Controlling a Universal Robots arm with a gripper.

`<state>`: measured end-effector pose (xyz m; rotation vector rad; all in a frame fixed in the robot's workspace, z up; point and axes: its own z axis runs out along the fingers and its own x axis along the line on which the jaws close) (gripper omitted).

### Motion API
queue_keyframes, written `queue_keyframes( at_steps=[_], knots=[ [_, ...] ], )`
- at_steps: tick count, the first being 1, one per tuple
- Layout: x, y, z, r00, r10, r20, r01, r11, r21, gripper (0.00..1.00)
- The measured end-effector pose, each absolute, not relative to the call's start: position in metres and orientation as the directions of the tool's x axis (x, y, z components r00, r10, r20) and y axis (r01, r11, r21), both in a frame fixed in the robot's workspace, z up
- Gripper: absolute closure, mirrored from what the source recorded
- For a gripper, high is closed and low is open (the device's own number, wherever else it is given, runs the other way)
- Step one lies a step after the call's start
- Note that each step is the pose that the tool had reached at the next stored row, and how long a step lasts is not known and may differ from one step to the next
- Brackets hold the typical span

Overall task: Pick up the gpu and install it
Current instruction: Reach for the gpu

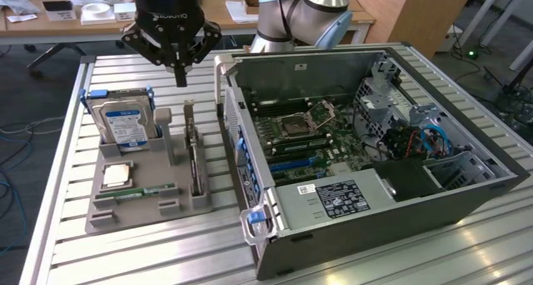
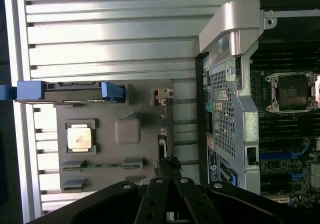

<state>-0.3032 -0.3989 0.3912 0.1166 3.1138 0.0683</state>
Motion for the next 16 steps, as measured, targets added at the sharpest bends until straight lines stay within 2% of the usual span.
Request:
queue_keyframes(
  at_steps=[16],
  knots=[
    [-0.303,-0.417,0.391,-0.997,0.075,-0.024,0.074,0.996,0.042,0.90]
  ],
)
